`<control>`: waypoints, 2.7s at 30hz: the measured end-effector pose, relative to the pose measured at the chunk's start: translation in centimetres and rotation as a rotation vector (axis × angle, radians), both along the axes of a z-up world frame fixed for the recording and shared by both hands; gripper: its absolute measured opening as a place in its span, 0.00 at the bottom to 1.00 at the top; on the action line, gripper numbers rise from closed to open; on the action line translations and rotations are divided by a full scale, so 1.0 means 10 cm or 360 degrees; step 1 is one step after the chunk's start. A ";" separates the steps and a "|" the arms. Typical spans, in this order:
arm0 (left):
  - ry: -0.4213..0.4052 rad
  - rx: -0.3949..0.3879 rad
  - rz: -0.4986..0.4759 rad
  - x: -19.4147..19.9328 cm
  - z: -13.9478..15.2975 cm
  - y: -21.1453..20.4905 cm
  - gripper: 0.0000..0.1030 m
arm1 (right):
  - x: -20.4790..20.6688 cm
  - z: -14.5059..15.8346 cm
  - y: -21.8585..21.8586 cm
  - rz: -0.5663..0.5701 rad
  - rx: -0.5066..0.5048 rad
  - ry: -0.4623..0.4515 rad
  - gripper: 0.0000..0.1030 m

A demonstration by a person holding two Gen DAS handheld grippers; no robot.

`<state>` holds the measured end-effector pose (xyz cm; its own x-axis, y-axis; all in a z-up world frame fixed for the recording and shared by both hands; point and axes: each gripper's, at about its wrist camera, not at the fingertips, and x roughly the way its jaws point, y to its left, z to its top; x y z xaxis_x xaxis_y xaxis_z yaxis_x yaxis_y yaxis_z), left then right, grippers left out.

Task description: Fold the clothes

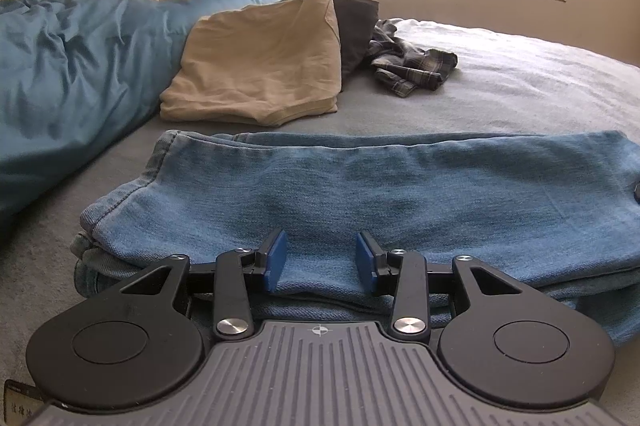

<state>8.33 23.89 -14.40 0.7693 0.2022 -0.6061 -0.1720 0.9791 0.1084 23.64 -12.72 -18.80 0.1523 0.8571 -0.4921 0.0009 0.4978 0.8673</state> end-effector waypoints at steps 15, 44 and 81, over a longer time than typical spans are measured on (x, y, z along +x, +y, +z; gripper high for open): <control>0.0062 -0.0178 -0.0270 0.03 0.12 -0.57 0.37 | -0.29 0.78 -0.72 -0.0118 -0.0170 -0.0318 0.08; -0.0041 -0.0193 -0.0331 -0.24 0.49 -0.75 0.39 | -0.18 1.57 -0.73 0.0016 -0.0624 -0.0645 0.43; -0.0011 -0.0718 -0.0098 -0.09 0.43 -0.20 0.14 | -1.05 0.90 1.92 0.1101 -0.0840 -0.1450 0.43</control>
